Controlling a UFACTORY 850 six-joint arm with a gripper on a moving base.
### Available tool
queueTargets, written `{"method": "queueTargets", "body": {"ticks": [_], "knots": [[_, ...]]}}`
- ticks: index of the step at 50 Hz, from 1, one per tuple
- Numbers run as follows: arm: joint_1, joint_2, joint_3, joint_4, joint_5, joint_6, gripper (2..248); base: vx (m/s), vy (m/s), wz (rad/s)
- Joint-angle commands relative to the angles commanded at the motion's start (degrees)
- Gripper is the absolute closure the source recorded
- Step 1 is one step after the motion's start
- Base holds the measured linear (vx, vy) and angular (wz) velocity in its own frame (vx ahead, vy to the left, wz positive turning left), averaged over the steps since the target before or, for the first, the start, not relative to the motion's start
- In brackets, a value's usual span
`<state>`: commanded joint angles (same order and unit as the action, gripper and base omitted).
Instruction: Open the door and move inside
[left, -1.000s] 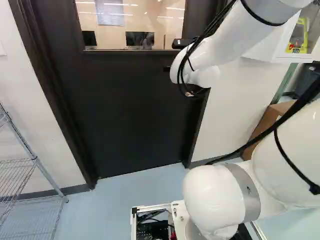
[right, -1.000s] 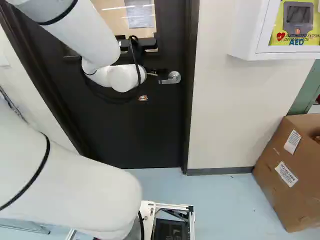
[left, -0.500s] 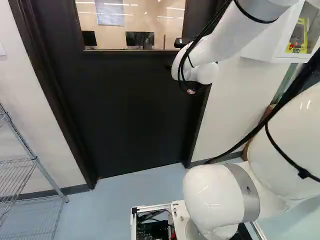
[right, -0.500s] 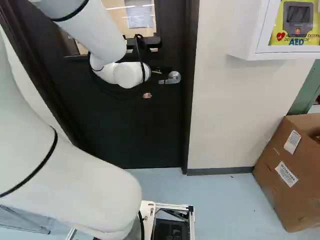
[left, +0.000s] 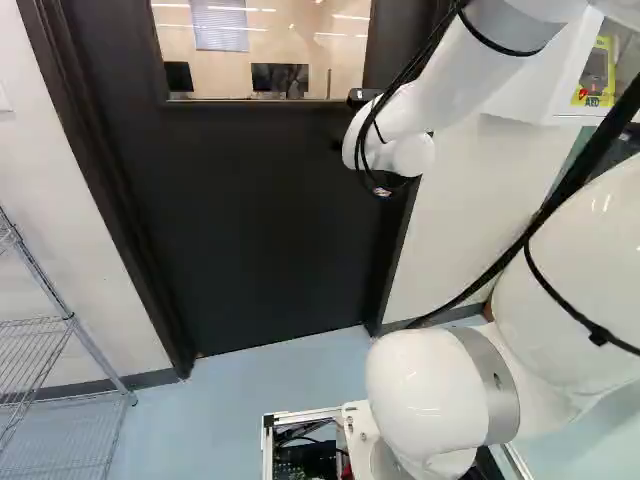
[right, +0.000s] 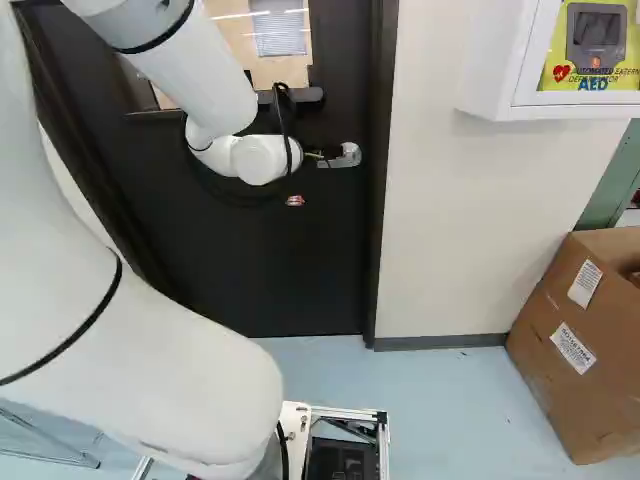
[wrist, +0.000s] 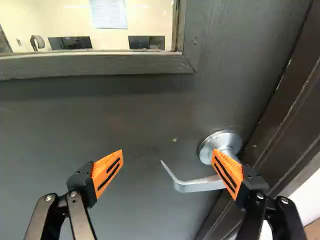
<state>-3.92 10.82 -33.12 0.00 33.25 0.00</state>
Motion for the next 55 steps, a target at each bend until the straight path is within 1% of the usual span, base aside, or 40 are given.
{"method": "queueTargets", "body": {"ticks": [17,55], "knots": [[-0.02,-1.31,0.97,0.00,0.00,0.00,3,0.000,0.000,0.000],[-0.02,-5.76,1.79,0.00,0.00,0.00,3,0.000,0.000,0.000]]}}
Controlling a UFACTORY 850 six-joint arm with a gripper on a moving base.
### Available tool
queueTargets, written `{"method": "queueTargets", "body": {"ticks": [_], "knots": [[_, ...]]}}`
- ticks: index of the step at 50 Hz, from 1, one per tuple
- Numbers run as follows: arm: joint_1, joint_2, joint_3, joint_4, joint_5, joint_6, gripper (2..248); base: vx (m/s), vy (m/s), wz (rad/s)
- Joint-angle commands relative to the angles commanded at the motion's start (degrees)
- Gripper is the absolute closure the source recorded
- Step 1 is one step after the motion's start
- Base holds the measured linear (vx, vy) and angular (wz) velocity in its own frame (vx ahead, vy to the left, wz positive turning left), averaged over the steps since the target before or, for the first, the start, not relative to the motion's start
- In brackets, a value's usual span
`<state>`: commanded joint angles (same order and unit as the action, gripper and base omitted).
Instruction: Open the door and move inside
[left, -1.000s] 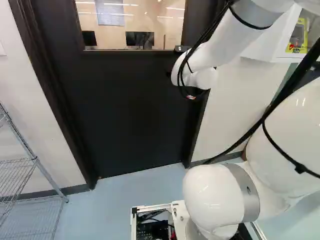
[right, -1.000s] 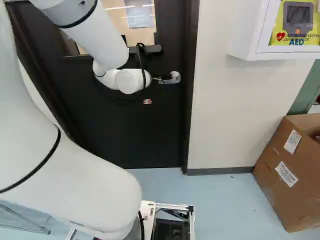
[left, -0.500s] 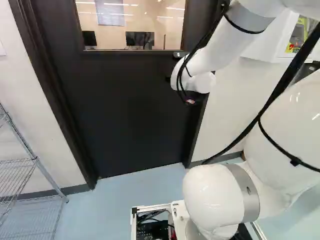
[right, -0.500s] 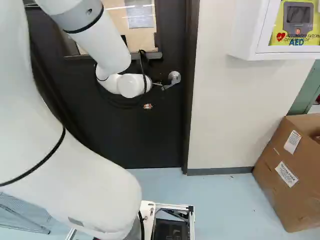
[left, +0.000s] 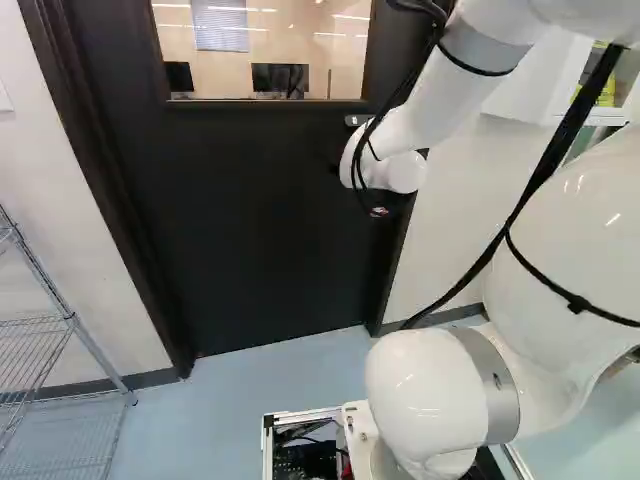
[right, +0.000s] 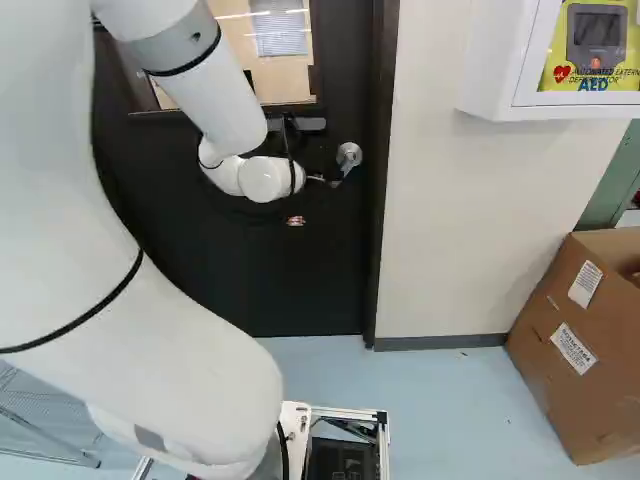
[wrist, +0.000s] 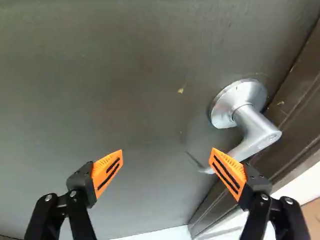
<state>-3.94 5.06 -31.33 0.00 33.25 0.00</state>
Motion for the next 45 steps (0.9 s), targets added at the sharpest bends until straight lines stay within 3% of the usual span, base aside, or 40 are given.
{"method": "queueTargets", "body": {"ticks": [30,45], "knots": [[0.00,-3.43,0.10,0.16,0.00,0.00,3,0.000,0.000,0.000],[0.92,-4.78,-1.16,5.61,0.00,0.00,3,0.000,0.000,0.000]]}}
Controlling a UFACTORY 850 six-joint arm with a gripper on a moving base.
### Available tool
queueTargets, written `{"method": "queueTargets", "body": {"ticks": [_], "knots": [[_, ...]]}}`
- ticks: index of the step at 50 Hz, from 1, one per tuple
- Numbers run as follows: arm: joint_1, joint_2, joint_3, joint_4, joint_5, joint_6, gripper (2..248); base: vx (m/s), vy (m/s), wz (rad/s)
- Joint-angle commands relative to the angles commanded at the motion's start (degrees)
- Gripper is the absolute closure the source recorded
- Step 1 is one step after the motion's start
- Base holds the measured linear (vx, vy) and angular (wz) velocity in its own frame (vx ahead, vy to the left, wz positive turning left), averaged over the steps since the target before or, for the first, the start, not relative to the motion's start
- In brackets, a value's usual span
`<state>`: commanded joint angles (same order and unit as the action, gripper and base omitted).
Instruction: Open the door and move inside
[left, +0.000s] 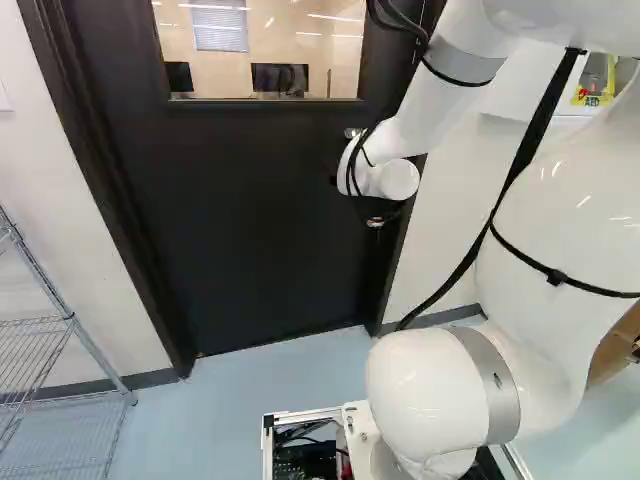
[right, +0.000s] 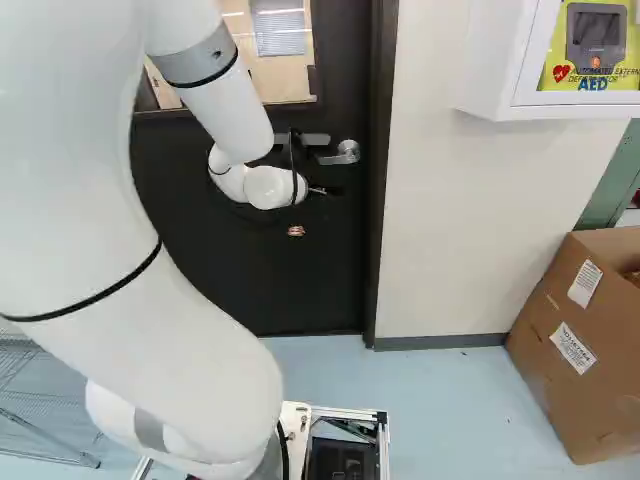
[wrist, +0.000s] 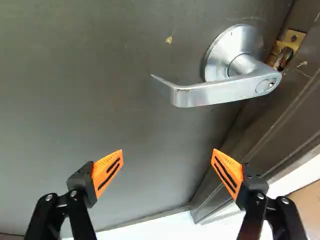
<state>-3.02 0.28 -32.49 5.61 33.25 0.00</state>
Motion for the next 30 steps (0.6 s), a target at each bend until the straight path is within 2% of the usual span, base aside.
{"method": "queueTargets", "body": {"ticks": [30], "knots": [[3.53,-4.96,-5.13,17.78,0.00,0.00,3,0.000,0.000,0.000]]}}
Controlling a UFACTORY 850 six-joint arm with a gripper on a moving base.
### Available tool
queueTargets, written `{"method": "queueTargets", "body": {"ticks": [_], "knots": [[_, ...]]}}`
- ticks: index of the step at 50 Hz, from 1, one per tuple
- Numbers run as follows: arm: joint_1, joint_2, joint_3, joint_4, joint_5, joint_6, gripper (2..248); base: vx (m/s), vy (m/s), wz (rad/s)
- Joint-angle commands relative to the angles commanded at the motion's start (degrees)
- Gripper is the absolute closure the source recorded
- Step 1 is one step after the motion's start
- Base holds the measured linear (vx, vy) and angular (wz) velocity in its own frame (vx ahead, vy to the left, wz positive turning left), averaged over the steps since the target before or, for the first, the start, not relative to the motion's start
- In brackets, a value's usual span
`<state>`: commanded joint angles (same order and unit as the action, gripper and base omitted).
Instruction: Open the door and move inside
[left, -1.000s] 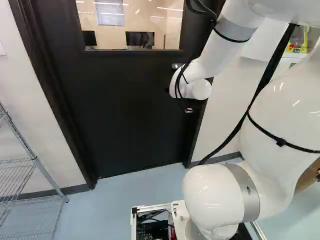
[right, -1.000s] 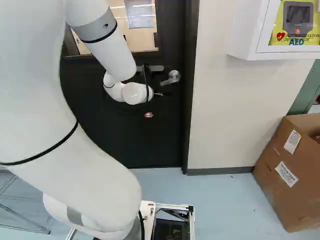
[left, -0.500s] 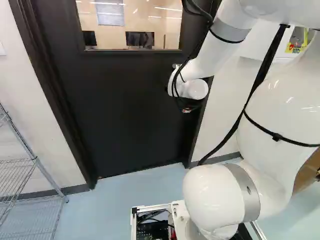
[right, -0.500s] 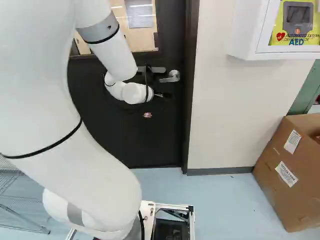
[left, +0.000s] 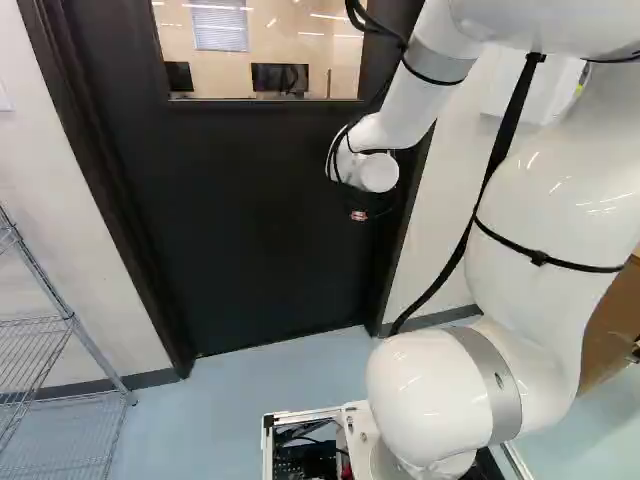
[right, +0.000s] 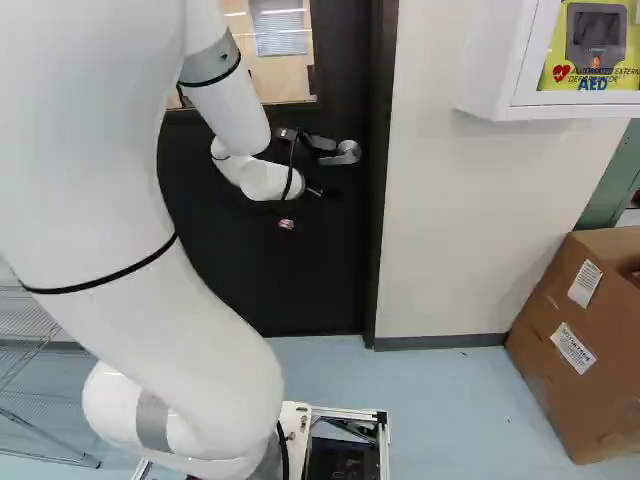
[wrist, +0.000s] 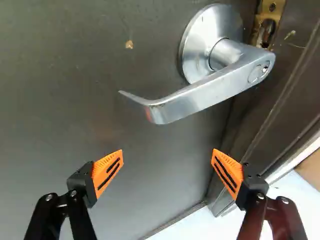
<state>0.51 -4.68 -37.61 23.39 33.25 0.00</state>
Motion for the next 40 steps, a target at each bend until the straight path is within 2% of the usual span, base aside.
{"method": "queueTargets", "body": {"ticks": [21,40], "knots": [[2.15,-3.92,-4.25,12.25,0.00,0.00,3,0.000,0.000,0.000],[3.73,-8.70,-9.64,13.73,0.00,0.00,3,0.000,0.000,0.000]]}}
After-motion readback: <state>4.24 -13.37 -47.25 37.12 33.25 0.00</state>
